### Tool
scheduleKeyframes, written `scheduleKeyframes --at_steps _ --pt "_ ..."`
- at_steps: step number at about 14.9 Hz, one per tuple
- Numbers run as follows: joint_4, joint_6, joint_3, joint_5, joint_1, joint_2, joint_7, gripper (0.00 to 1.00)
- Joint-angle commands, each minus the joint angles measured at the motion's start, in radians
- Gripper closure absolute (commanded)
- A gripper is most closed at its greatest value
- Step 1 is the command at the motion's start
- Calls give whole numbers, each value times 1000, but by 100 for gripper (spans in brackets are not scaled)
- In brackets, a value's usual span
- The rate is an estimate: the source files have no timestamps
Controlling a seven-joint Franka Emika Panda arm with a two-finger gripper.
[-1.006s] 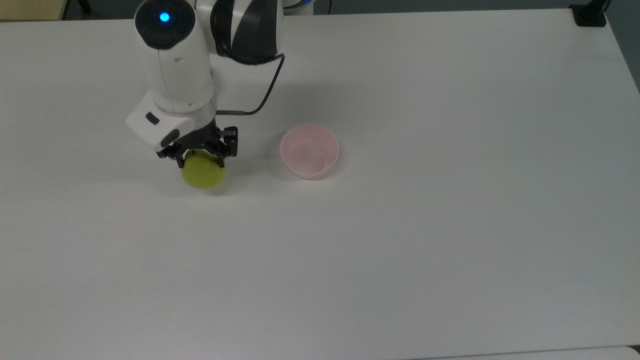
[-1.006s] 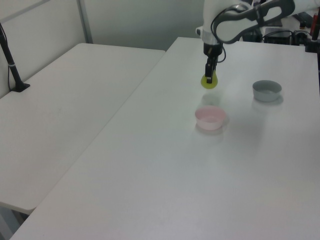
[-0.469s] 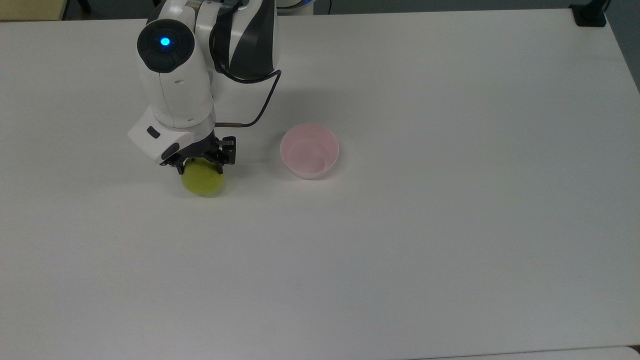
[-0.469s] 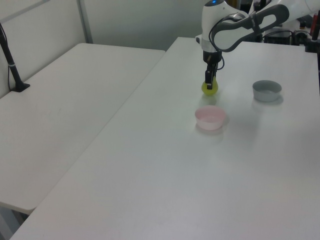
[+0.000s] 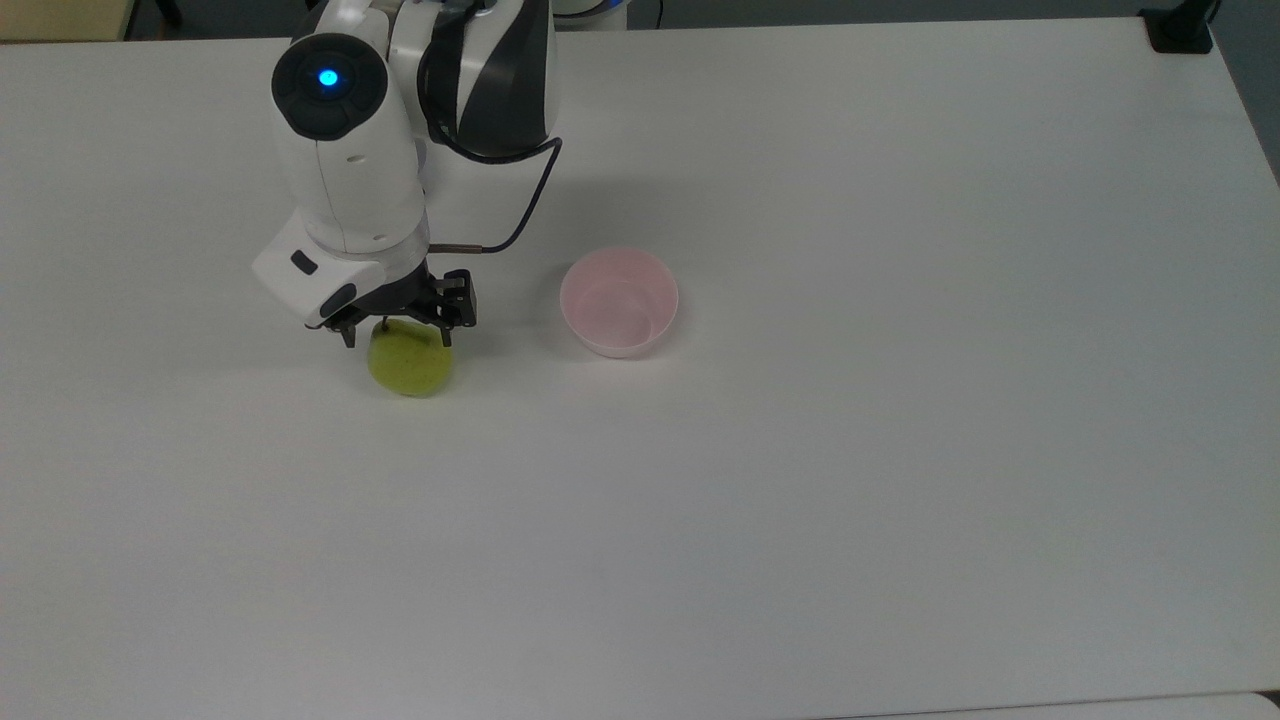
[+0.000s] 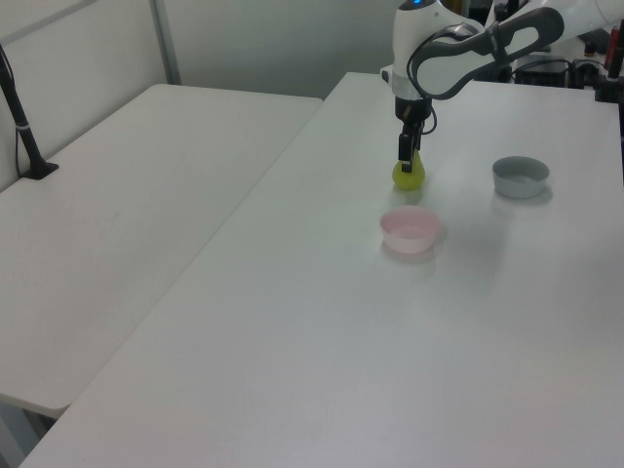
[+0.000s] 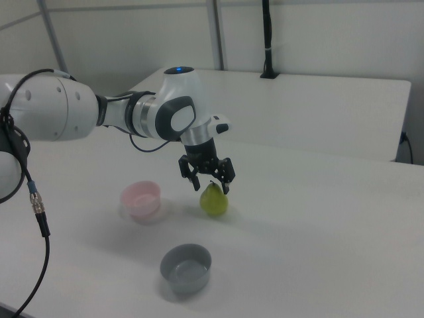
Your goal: Pick up a pear from the bowl
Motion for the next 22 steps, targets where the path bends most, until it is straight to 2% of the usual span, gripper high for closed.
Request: scheduleKeyframes --at_steps 1,3,6,11,14,22 --pt "-4 -58 -4 -2 14 -80 22 1" --pt "-4 -130 8 3 32 -149 74 0" --pt "-4 -242 8 3 109 -249 145 0" --pt "-10 -334 8 0 186 -338 237 0" --pt "-12 -382 8 1 189 -358 249 0" --pt "-12 -386 5 3 180 -364 252 0"
